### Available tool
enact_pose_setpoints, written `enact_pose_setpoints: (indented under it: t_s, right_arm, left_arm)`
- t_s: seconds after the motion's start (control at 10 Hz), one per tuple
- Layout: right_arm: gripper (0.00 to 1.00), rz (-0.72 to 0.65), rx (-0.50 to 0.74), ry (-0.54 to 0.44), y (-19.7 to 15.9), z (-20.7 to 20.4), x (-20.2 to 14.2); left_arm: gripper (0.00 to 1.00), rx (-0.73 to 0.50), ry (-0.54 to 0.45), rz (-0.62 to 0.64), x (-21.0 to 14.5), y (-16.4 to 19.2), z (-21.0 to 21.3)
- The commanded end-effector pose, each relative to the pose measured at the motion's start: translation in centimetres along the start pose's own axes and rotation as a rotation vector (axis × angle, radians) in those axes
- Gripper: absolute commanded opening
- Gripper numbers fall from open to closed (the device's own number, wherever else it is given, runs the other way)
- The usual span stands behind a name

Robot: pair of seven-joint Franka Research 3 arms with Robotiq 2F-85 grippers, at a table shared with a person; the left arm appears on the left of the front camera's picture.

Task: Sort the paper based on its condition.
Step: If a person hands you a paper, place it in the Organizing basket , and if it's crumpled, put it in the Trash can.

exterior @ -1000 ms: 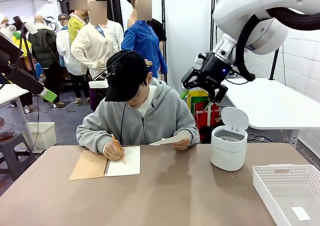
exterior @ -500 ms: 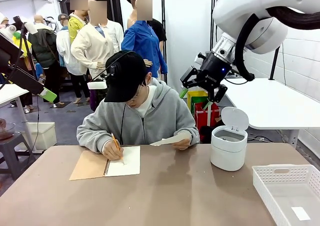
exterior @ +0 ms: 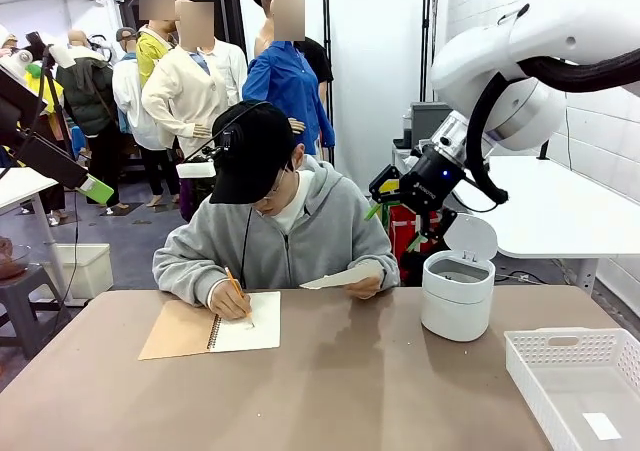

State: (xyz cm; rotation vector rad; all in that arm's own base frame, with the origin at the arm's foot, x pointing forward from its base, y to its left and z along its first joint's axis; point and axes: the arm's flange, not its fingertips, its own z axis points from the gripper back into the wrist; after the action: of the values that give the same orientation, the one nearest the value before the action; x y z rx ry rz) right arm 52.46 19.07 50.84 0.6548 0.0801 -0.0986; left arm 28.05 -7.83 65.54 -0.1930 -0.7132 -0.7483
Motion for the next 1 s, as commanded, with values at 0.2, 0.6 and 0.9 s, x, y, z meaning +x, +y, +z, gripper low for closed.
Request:
enact_pose_setpoints:
  t_s: [0.2, 0.6, 0.9]
  right_arm:
    - [1.0, -0.113, 0.13, 0.014, -1.9, -3.9, -0.6]
    - [1.0, -0.245, 0.214, 0.022, -3.9, -8.9, -0.3]
    - [1.0, -0.326, 0.289, 0.053, -5.1, -10.2, 0.3]
  left_arm:
    - [1.0, -0.005, -0.005, 0.001, 0.0, 0.0, 0.0]
    - [1.0, -0.005, -0.005, 0.001, 0.0, 0.0, 0.0]
    - [1.0, -0.005, -0.005, 0.001, 0.0, 0.0, 0.0]
